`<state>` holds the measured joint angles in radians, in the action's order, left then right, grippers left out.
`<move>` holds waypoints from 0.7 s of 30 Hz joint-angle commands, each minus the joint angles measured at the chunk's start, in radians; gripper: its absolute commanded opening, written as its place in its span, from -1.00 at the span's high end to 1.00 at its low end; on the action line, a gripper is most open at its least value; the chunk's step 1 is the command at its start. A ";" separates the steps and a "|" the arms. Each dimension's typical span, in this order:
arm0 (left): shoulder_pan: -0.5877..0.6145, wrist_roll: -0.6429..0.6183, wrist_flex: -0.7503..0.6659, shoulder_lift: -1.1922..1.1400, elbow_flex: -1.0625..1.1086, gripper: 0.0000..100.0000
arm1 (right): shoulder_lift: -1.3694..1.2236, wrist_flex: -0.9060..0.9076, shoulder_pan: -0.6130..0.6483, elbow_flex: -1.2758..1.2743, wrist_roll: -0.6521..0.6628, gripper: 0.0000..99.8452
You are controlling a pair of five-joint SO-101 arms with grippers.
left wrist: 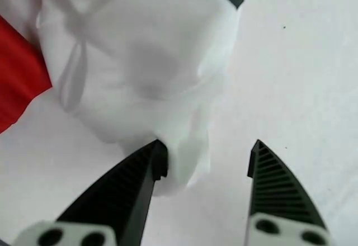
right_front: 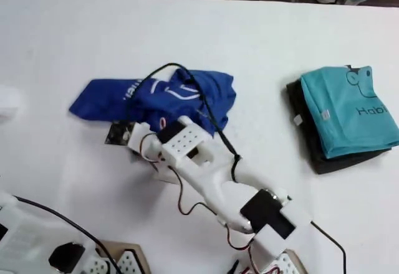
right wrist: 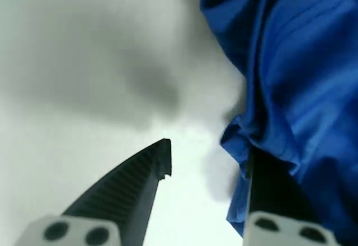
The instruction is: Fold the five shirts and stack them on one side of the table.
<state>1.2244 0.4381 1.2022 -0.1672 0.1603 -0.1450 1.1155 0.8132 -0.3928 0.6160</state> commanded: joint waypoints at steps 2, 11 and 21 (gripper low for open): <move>-0.002 0.003 0.000 0.009 -0.013 0.48 | 0.030 0.005 -0.012 0.029 0.034 0.55; 0.000 0.003 0.000 0.009 -0.012 0.48 | -0.090 -0.113 -0.012 0.031 0.032 0.55; 0.002 0.003 0.002 0.009 -0.012 0.48 | -0.108 -0.159 -0.067 0.066 0.026 0.96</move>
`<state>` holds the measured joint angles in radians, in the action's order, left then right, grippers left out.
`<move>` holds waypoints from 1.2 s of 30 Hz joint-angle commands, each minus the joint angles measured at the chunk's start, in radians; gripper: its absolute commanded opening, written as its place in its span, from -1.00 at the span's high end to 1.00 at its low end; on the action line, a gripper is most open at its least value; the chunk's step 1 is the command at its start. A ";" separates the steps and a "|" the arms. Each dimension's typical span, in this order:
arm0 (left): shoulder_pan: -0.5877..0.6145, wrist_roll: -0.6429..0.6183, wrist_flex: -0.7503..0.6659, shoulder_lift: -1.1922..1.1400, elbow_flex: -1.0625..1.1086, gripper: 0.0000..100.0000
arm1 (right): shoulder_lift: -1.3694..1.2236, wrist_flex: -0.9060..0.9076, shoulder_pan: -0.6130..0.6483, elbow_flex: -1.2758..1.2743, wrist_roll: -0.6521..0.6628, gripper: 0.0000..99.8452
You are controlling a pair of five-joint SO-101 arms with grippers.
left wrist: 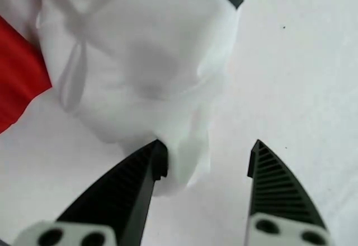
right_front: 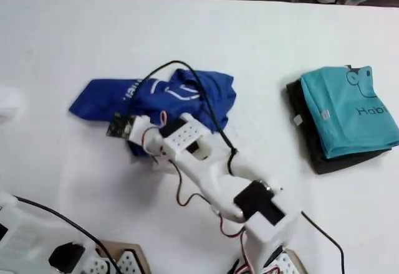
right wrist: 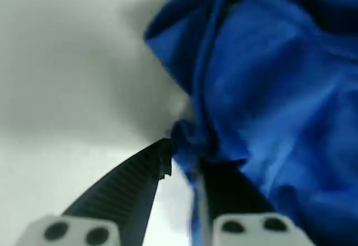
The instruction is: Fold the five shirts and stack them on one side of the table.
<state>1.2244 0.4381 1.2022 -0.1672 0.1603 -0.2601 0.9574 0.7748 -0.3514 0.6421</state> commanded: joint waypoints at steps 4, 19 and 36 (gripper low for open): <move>0.002 0.003 0.002 0.009 -0.007 0.48 | 0.059 0.056 -0.065 0.055 0.000 0.96; -0.017 0.002 0.026 0.008 -0.004 0.48 | 0.670 0.348 -0.071 0.064 0.008 0.96; -0.094 0.002 0.074 0.009 -0.007 0.48 | 0.461 0.005 0.073 -0.367 0.000 0.96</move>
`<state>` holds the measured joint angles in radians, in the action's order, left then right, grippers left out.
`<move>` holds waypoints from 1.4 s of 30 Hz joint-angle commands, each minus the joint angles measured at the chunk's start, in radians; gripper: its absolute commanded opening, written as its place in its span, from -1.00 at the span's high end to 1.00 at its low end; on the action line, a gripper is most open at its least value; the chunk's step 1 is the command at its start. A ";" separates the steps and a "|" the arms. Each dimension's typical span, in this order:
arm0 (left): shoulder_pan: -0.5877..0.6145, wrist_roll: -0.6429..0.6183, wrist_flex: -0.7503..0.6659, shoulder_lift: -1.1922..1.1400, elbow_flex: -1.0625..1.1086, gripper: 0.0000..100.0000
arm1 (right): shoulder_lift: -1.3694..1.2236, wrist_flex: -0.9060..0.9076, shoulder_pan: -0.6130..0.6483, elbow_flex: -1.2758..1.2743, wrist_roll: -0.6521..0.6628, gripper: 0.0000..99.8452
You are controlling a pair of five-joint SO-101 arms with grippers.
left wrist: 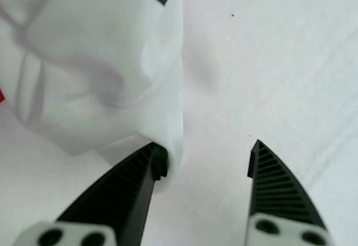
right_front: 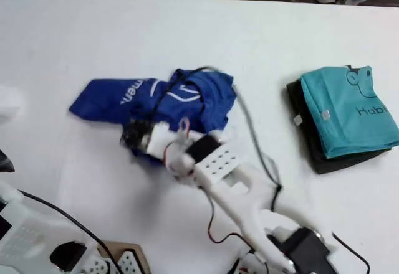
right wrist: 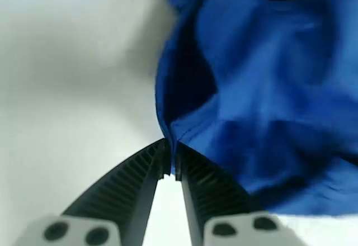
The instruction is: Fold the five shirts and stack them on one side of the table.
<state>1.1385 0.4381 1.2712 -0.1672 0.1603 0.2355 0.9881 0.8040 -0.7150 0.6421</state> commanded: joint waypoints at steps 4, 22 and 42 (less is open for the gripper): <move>-0.006 0.002 0.006 0.009 -0.007 0.48 | -0.044 -0.028 0.076 0.000 0.000 0.96; -0.009 0.002 0.005 0.009 -0.013 0.48 | -0.054 0.013 0.127 0.005 -0.055 0.45; 0.025 0.003 0.003 0.009 -0.013 0.48 | -0.381 0.038 0.156 0.184 -0.104 0.44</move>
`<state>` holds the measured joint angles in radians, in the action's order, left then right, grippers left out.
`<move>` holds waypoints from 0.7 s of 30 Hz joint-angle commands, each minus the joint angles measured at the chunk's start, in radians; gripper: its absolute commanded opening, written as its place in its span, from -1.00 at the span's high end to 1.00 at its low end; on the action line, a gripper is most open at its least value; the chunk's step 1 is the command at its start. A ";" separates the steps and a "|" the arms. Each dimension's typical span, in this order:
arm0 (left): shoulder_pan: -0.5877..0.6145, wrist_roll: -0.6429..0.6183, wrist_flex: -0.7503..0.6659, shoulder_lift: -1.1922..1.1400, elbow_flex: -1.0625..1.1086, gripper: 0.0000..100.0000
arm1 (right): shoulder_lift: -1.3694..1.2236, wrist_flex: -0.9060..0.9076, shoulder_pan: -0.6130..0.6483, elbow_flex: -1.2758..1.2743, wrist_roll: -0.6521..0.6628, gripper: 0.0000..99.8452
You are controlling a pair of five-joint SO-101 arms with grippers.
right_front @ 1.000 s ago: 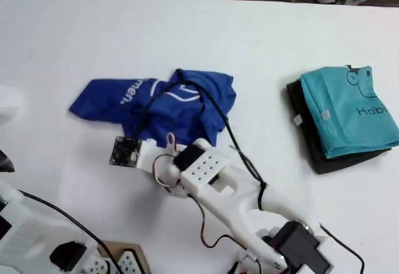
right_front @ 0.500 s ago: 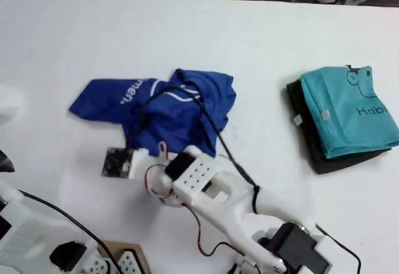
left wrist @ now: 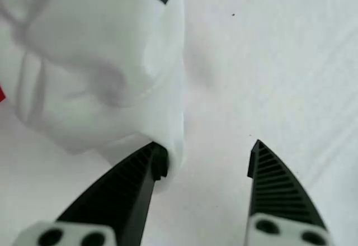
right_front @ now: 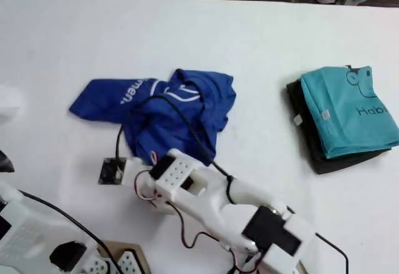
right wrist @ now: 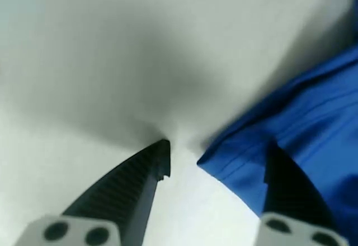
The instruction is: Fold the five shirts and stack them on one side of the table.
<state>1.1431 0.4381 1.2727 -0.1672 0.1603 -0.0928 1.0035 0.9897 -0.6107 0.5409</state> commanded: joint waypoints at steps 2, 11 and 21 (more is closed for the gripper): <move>0.021 0.005 0.002 0.009 -0.013 0.48 | -0.090 0.053 -0.045 0.123 -0.003 0.44; 0.021 0.005 0.003 0.015 -0.013 0.48 | -0.170 0.105 -0.074 0.206 0.005 0.99; 0.020 0.005 0.011 0.014 -0.005 0.48 | -0.028 0.122 -0.094 0.207 0.011 0.96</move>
<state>1.1538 0.4381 1.2743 -0.1672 0.1603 -0.2125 1.0986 0.9175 -0.4204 0.5424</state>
